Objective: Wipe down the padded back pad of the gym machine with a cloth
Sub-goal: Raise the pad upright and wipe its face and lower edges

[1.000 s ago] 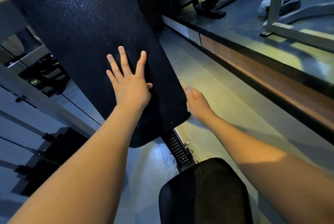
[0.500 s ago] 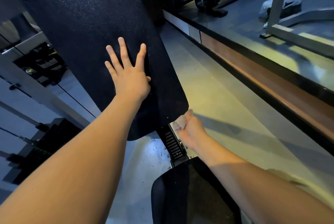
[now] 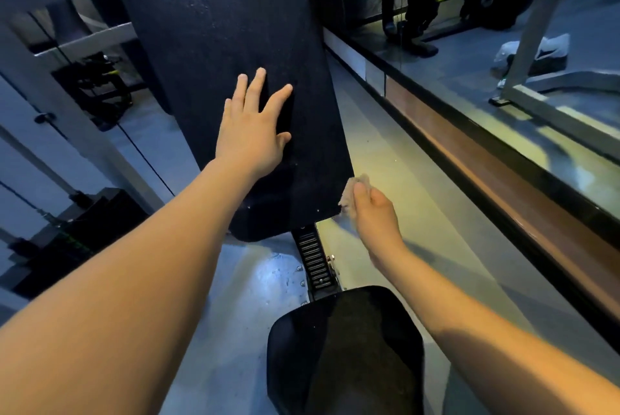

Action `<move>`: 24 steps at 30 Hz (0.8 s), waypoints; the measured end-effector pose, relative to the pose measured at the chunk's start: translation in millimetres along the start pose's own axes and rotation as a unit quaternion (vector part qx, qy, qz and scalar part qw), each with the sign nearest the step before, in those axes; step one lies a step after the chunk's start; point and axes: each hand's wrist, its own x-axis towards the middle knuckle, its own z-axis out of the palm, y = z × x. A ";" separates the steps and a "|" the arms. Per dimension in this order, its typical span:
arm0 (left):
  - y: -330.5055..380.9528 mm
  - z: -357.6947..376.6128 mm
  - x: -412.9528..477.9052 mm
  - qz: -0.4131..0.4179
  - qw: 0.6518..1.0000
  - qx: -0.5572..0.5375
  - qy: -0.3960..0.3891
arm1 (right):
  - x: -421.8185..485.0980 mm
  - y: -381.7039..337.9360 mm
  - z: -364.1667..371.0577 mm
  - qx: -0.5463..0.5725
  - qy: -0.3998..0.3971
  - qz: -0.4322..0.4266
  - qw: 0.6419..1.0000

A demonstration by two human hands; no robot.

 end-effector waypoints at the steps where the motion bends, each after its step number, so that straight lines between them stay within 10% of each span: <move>1: -6.1 -1.0 -6.8 -0.002 1.000 -0.007 0.013 | 4.5 -13.2 -0.1 -0.034 0.007 -0.059 0.998; 11: -48.0 13.1 -27.6 -0.041 0.999 -0.003 0.013 | 67.8 -40.7 23.4 -0.294 0.039 -0.462 0.836; 20: -46.6 11.0 -26.5 -0.053 0.999 0.009 0.010 | 12.8 75.1 -7.5 -0.476 -0.211 -0.298 0.800; 24: -45.8 12.1 -26.4 -0.053 0.998 0.023 0.010 | 8.4 22.9 -11.2 -0.377 -0.145 -0.362 0.840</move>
